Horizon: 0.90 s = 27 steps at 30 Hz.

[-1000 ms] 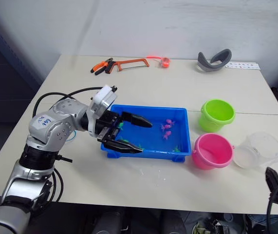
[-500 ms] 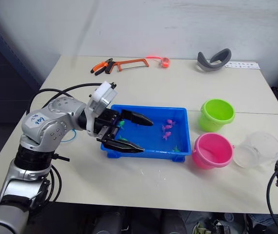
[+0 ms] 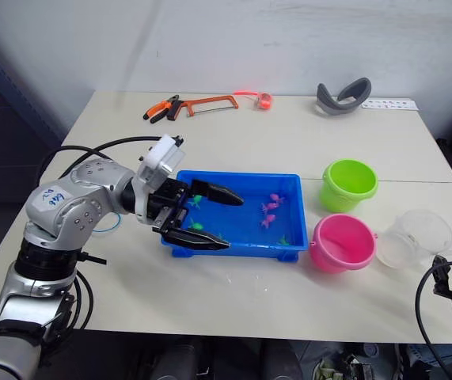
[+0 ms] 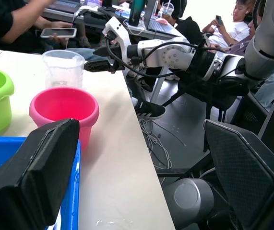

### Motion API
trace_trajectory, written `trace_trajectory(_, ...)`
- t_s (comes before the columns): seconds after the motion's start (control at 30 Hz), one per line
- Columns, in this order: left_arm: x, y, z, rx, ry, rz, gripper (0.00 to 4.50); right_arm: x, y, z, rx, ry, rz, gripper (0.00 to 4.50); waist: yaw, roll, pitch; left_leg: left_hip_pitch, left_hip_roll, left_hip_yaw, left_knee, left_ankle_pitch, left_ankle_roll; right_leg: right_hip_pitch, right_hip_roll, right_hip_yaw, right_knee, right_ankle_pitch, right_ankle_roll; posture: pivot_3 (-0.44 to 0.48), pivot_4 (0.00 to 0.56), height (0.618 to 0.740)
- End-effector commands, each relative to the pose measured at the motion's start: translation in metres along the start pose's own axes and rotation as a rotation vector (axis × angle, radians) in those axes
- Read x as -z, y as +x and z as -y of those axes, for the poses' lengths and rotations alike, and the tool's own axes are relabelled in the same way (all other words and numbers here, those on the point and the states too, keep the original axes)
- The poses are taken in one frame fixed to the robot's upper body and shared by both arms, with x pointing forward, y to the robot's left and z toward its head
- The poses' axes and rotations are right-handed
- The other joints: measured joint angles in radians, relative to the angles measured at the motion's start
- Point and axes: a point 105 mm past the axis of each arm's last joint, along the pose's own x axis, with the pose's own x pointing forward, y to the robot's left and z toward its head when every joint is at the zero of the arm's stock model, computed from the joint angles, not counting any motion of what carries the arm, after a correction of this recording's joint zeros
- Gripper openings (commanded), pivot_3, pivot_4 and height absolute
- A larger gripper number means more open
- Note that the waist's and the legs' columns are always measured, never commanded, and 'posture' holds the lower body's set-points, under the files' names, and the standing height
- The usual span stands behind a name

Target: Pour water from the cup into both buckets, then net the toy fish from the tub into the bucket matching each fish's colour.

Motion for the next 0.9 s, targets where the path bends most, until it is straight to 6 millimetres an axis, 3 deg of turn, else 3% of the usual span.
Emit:
trace_trajectory(0.03,-0.009,-0.003,0.005,-0.004,0.052,0.012,4.5,-0.011,0.002,0.011,0.046,-0.025,0.053,4.45,-0.001,0.0,0.0,0.0,0.0,0.0,0.0,0.0,0.0,0.0,0.0,0.0,0.0,0.0,0.0,0.0,0.15,0.74)
trace_trajectory(0.67,-0.01,-0.011,0.004,-0.041,0.078,-0.013,4.5,-0.012,0.031,0.006,0.067,0.014,0.103,4.45,-0.003,0.0,0.0,0.0,0.0,0.0,0.0,0.001,-0.001,0.0,0.0,0.0,0.0,0.0,0.0,0.0,0.15,0.74)
trace_trajectory(0.77,-0.011,-0.012,0.004,-0.048,0.082,-0.015,4.5,-0.012,0.035,0.003,0.054,0.034,0.111,3.71,-0.004,0.0,0.0,0.0,0.0,0.0,0.0,0.001,-0.001,0.0,0.0,0.0,0.0,0.0,0.0,0.0,0.15,0.74)
trace_trajectory(0.87,-0.012,-0.013,0.004,-0.053,0.084,-0.018,4.5,-0.011,0.038,0.0,0.035,0.046,0.114,2.39,-0.004,0.0,0.0,0.0,0.0,0.0,0.0,0.001,-0.001,0.0,0.0,0.0,0.0,0.0,0.0,0.0,0.15,0.74)
trace_trajectory(0.9,-0.012,-0.013,0.005,-0.055,0.085,-0.019,4.5,-0.011,0.039,-0.001,0.026,0.048,0.118,2.39,-0.004,0.0,0.0,0.0,0.0,0.0,0.0,0.001,-0.001,0.0,0.0,0.0,0.0,0.0,0.0,0.0,0.15,0.74)
